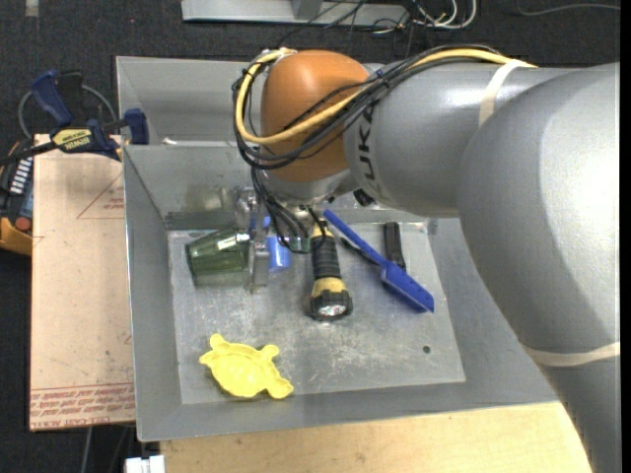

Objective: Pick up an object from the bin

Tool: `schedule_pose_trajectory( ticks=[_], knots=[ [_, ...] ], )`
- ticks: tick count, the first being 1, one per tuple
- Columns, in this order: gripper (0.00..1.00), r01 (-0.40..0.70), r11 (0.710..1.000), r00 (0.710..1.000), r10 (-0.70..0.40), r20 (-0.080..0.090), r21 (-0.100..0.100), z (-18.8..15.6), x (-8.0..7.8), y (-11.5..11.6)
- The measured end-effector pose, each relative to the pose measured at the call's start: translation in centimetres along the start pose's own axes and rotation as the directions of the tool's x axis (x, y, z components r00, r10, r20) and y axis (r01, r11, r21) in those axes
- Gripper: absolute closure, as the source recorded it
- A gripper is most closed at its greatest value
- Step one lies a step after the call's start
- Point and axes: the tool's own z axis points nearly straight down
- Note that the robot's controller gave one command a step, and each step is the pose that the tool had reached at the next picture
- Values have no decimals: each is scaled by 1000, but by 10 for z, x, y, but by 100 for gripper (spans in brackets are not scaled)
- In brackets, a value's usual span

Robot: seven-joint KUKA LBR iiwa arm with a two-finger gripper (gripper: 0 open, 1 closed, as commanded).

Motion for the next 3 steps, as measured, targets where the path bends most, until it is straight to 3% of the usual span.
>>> schedule_pose_trajectory(
  ticks=[1, 2, 3],
  knots=[
    [0, -4, 1000, 1000, 4, 7, -1, -5, -2, -1],
    [0, 12, 1000, 1000, -12, 0, -1, 69, 1, -3],
    [0, 267, 964, 964, -267, 11, 0, 68, -5, 7]
  ],
)
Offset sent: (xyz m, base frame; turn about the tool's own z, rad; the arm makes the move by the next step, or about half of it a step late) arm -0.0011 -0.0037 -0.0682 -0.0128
